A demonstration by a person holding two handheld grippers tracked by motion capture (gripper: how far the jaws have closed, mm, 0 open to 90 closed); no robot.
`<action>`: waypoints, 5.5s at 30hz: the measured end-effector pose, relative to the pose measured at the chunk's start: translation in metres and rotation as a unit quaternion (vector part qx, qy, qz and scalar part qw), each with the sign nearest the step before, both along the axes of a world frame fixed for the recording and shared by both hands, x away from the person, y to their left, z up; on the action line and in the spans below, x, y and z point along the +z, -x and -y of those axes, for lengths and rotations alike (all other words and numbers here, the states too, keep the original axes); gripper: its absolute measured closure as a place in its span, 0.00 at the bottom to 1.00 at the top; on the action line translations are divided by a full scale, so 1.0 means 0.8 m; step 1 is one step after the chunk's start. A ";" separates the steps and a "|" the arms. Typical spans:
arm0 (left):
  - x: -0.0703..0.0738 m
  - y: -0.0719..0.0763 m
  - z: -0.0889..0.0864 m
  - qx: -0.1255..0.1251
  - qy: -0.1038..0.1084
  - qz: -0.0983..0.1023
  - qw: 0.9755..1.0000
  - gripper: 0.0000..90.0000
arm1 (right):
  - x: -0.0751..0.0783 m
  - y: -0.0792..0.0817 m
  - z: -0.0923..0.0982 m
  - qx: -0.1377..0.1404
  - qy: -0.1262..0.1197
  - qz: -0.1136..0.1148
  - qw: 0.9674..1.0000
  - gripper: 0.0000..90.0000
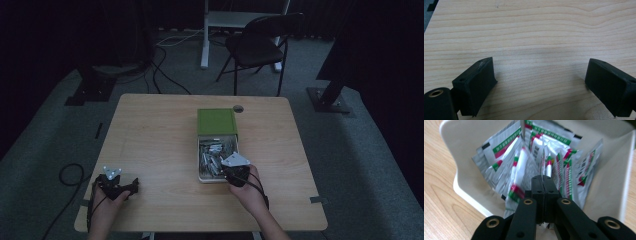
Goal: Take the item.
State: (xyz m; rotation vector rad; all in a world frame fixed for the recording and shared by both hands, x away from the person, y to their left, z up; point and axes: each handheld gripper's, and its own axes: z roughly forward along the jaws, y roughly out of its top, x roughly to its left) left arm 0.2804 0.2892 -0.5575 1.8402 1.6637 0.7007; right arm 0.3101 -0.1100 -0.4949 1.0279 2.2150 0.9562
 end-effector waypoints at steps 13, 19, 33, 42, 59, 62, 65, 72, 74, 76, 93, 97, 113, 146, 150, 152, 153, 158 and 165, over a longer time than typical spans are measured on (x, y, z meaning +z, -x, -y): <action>0.000 0.000 0.000 0.000 0.000 0.000 1.000 0.11 | 0.036 0.004 0.010 0.001 -0.041 0.017 0.999 1.00; 0.000 0.000 0.000 0.000 0.000 0.000 1.000 0.11 | 0.060 0.009 0.017 0.002 -0.062 0.033 0.998 1.00; 0.000 0.000 0.000 0.000 0.000 0.000 1.000 0.11 | 0.104 0.003 0.064 -0.037 -0.104 0.066 0.992 1.00; 0.000 0.000 0.000 0.000 0.000 0.000 1.000 0.11 | 0.112 -0.001 0.107 -0.076 -0.103 0.075 0.989 1.00; 0.000 0.000 0.000 0.000 0.000 -0.001 1.000 0.11 | 0.062 -0.010 0.179 -0.146 -0.085 0.051 0.984 1.00; 0.000 0.000 0.000 0.000 0.000 0.000 1.000 0.11 | 0.052 -0.011 0.191 -0.159 -0.082 0.045 0.983 1.00; 0.000 0.000 0.000 0.000 0.000 -0.001 1.000 0.11 | 0.042 -0.013 0.204 -0.171 -0.077 0.037 0.982 1.00; 0.000 0.000 0.000 0.000 0.000 -0.001 1.000 0.11 | 0.017 -0.018 0.231 -0.202 -0.059 0.020 0.977 1.00; 0.000 0.000 0.000 0.000 0.000 -0.001 1.000 0.11 | 0.011 -0.019 0.236 -0.209 -0.053 0.018 0.976 1.00; 0.000 0.000 0.000 0.000 0.000 -0.001 1.000 0.11 | 0.005 -0.019 0.239 -0.214 -0.045 0.017 0.976 1.00; 0.000 0.000 0.000 0.000 0.000 -0.001 1.000 0.11 | -0.025 -0.017 0.221 -0.201 -0.030 -0.010 0.979 1.00; 0.000 0.000 0.000 0.000 0.000 0.000 1.000 0.11 | -0.030 -0.018 0.209 -0.190 -0.031 -0.018 0.981 1.00; 0.000 0.000 0.000 0.000 0.000 0.000 1.000 0.11 | -0.062 -0.027 0.179 -0.157 -0.021 -0.055 0.986 0.99; 0.000 0.002 0.008 -0.048 -0.003 -0.001 0.999 0.11 | -0.054 -0.014 0.160 -0.061 -0.071 -0.067 0.993 0.30; 0.001 0.001 0.018 -0.070 -0.008 0.002 0.998 0.11 | -0.054 -0.010 0.156 -0.046 -0.082 -0.064 0.993 0.22; 0.003 0.001 0.022 -0.080 -0.006 0.003 0.997 0.11 | -0.054 -0.009 0.155 -0.039 -0.086 -0.065 0.993 0.21; 0.004 0.001 0.025 -0.084 -0.004 0.005 0.996 0.11 | -0.054 -0.009 0.154 -0.038 -0.088 -0.064 0.993 0.21; 0.012 0.002 0.038 -0.107 0.002 0.015 0.994 0.11 | -0.053 -0.010 0.155 -0.031 -0.098 -0.062 0.993 0.18; 0.019 0.002 0.061 -0.154 -0.007 0.011 0.988 0.11 | -0.050 -0.010 0.156 -0.025 -0.110 -0.054 0.992 0.18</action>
